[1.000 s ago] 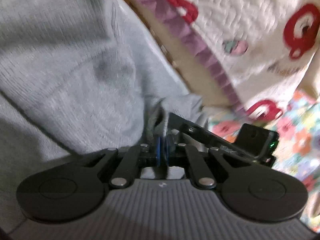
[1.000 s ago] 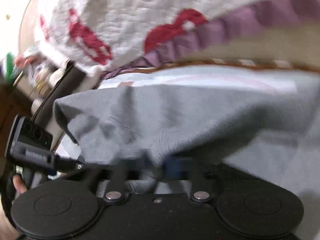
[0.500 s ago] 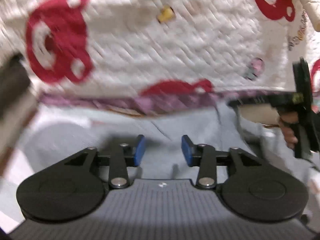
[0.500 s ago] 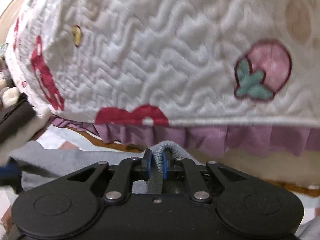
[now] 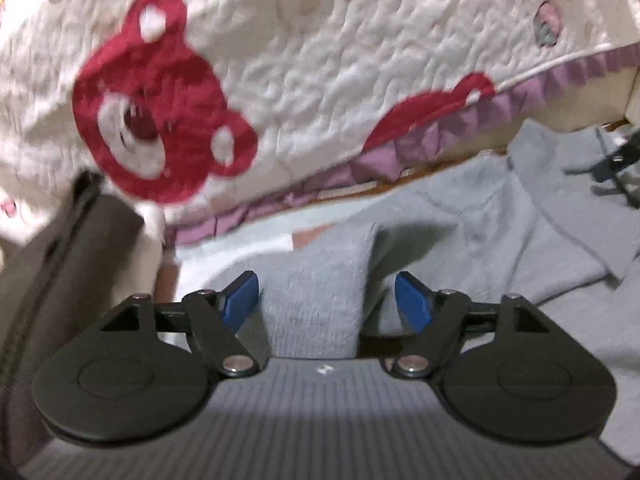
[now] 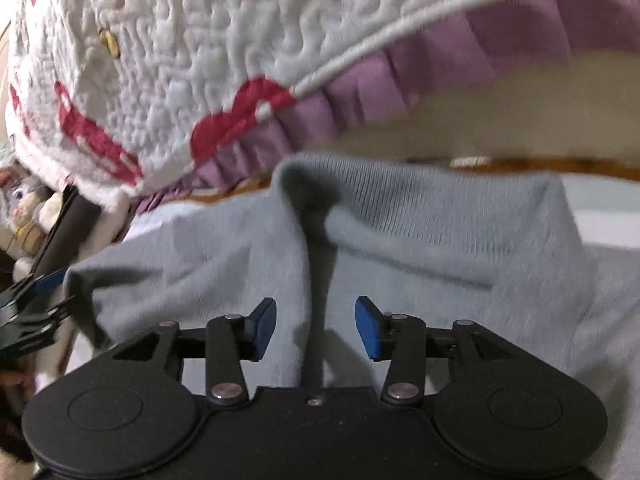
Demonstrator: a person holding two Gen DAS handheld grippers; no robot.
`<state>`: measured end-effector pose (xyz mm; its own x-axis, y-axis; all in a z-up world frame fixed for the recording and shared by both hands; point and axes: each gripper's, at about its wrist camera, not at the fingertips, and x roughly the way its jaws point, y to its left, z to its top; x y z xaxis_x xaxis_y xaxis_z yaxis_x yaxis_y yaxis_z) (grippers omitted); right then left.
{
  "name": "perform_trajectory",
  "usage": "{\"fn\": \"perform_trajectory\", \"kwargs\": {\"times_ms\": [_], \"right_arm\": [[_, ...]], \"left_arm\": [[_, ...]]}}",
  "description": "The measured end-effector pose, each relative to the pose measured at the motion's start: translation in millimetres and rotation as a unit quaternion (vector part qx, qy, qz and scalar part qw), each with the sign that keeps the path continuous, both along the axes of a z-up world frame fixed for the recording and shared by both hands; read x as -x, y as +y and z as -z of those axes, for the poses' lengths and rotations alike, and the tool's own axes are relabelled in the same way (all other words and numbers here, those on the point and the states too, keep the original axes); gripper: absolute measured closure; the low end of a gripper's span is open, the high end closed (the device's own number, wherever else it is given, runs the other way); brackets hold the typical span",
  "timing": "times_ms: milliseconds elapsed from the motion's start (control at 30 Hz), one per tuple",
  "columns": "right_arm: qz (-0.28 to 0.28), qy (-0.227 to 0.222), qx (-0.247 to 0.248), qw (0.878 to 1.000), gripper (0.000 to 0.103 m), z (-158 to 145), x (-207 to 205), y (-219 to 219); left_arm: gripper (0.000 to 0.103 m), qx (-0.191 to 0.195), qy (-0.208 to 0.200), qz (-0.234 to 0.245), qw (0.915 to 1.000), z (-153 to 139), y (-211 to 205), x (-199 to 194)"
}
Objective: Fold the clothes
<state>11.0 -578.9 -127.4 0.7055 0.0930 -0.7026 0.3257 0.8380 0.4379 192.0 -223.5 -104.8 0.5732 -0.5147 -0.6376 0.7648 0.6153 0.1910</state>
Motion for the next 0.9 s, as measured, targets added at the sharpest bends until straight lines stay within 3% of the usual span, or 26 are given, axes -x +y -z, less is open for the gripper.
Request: {"fn": "perform_trajectory", "kwargs": {"times_ms": [67, 133, 200, 267, 300, 333, 367, 400, 467, 567, 633, 700, 733, 800, 900], "right_arm": [[-0.014, 0.008, -0.004, 1.000, 0.054, 3.5, -2.7, 2.0], [-0.027, 0.015, -0.008, 0.999, 0.050, 6.9, -5.3, 4.1], [-0.015, 0.015, -0.004, 1.000, 0.041, 12.6, -15.4, 3.1], [0.003, 0.012, 0.004, 1.000, 0.040, 18.9, -27.4, 1.4], [0.000, 0.006, 0.012, 1.000, 0.042, 18.4, -33.7, 1.6], [-0.011, -0.003, 0.024, 1.000, 0.065, 15.2, -40.0, 2.6], [-0.022, -0.011, 0.036, 0.999, 0.087, 12.1, -46.4, 3.6], [-0.033, -0.020, 0.048, 0.998, 0.094, 9.0, -52.8, 4.6], [-0.047, -0.045, 0.073, 0.995, 0.095, -4.0, -61.5, 6.8], [-0.028, -0.108, 0.121, 0.986, 0.095, -48.7, -57.3, 10.7], [-0.002, -0.143, 0.170, 0.975, 0.095, -78.6, -53.6, 10.6], [0.016, -0.149, 0.233, 0.961, 0.096, -97.4, -56.3, 11.6], [0.026, -0.142, 0.265, 0.953, 0.095, -100.7, -60.7, 13.9], [0.035, -0.114, 0.288, 0.950, 0.090, -95.9, -72.9, 14.9], [0.070, -0.067, 0.303, 0.948, 0.065, -78.8, -74.1, 16.8]], "left_arm": [[0.028, -0.001, 0.009, -0.010, 0.9999, 10.0, 0.2, -6.6], [0.035, 0.011, 0.018, -0.009, 0.9997, 14.6, -0.2, -12.5], [0.078, 0.021, 0.037, -0.010, 0.9991, 14.3, -3.0, -20.8], [0.088, 0.036, 0.045, -0.013, 0.9983, 7.7, -6.3, -27.8], [0.091, 0.047, 0.041, -0.018, 0.9979, 1.7, -7.2, -30.1], [0.093, 0.060, 0.030, -0.026, 0.9974, -5.8, -7.0, -30.8], [0.094, 0.072, 0.020, -0.034, 0.9967, -13.5, -6.0, -30.6], [0.094, 0.084, 0.011, -0.041, 0.9956, -21.6, -4.5, -30.5], [0.095, 0.109, -0.001, -0.050, 0.9928, -39.0, -0.5, -30.4], [0.095, 0.136, -0.022, -0.056, 0.9889, -66.0, 2.7, -32.5], [0.095, 0.153, -0.026, -0.058, 0.9862, -83.9, 1.7, -39.1], [0.094, 0.162, -0.010, -0.072, 0.9840, -92.3, -3.1, -50.7], [0.093, 0.161, -0.002, -0.081, 0.9836, -89.1, -4.3, -54.1], [0.076, 0.158, 0.014, -0.098, 0.9825, -82.7, -6.5, -61.0], [0.075, 0.153, 0.037, -0.124, 0.9797, -73.0, -9.9, -71.3]]}}
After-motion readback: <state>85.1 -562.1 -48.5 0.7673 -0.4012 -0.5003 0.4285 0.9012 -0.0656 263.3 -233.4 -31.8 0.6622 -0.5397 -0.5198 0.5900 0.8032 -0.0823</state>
